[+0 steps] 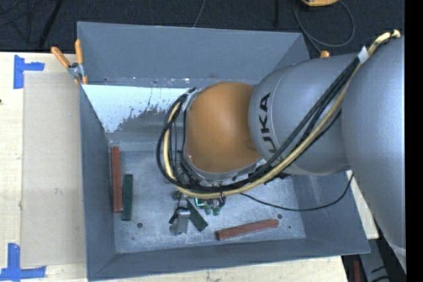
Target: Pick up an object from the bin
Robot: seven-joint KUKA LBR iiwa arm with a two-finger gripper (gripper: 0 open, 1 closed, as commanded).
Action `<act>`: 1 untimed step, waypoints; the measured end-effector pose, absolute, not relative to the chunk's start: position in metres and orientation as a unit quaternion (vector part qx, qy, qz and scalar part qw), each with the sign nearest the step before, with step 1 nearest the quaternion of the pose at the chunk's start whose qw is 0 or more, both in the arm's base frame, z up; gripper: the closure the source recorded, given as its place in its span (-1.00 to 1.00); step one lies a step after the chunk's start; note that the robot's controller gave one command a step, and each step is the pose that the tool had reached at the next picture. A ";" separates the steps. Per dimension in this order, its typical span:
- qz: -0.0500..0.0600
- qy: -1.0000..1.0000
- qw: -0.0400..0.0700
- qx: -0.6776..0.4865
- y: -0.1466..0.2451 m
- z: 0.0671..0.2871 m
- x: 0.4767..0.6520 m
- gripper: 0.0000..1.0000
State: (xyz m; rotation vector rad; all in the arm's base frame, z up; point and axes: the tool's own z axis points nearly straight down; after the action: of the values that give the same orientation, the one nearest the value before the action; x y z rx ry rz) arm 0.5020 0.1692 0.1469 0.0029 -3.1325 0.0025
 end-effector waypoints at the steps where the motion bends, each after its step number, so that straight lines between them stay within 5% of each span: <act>1: 0.001 -0.998 0.001 -0.057 0.126 0.067 0.503 -1.00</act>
Offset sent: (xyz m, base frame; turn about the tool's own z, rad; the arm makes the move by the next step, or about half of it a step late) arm 0.0018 -0.0412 -0.0769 0.1144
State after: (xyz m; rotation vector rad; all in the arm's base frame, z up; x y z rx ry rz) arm 0.5031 0.1264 0.0667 -0.1787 -3.1335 0.0026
